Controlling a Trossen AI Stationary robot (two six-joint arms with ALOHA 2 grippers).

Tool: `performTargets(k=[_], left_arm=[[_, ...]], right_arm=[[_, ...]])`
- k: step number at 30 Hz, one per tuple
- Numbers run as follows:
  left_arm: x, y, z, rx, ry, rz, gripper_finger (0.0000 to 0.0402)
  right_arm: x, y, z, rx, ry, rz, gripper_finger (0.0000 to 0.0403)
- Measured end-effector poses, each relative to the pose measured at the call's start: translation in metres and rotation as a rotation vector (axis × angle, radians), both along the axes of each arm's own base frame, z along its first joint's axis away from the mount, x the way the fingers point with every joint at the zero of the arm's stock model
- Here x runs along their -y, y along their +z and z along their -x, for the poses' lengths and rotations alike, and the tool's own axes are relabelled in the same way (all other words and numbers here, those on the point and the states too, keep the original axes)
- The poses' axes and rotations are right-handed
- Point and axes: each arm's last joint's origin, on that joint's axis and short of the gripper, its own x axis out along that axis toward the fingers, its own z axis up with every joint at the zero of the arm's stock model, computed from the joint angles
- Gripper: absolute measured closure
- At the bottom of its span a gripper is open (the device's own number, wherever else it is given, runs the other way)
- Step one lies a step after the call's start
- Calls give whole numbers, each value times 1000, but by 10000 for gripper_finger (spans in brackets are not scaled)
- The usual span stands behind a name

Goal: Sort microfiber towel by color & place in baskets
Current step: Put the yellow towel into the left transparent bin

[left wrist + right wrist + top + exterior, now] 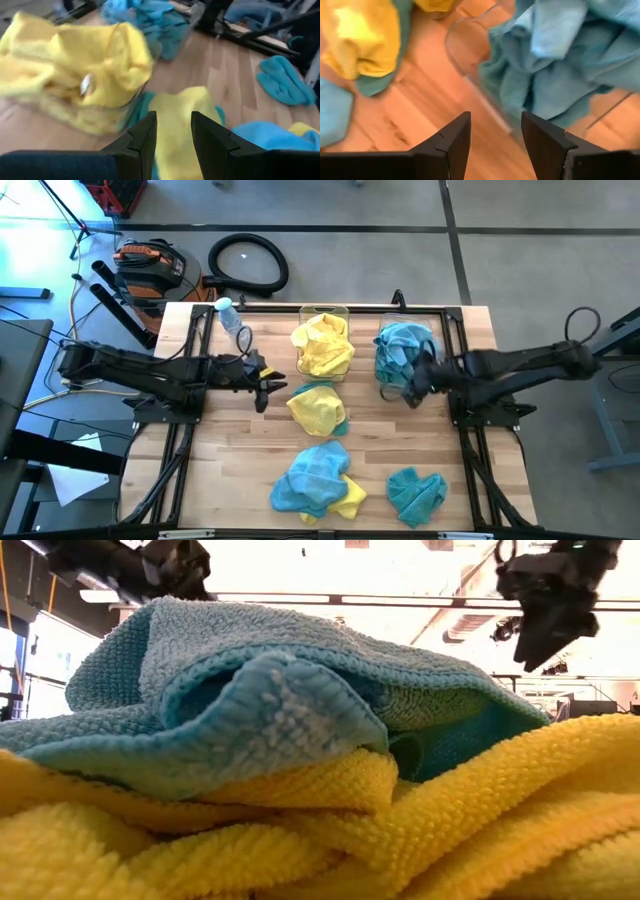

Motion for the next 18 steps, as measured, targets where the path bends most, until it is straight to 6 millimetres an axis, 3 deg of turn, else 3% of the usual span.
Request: performTargets(k=[5, 11, 18], left_arm=[[19, 9, -24, -29, -33, -92, 291], [47, 6, -61, -96, -80, -181, 291], [60, -7, -103, -245, -128, -254, 291]], right_arm=[[-30, -21, 11, 111, 56, 13, 231], [-61, -44, 8, 238, 200, 71, 231], [-76, -63, 1, 290, 252, 190, 231]])
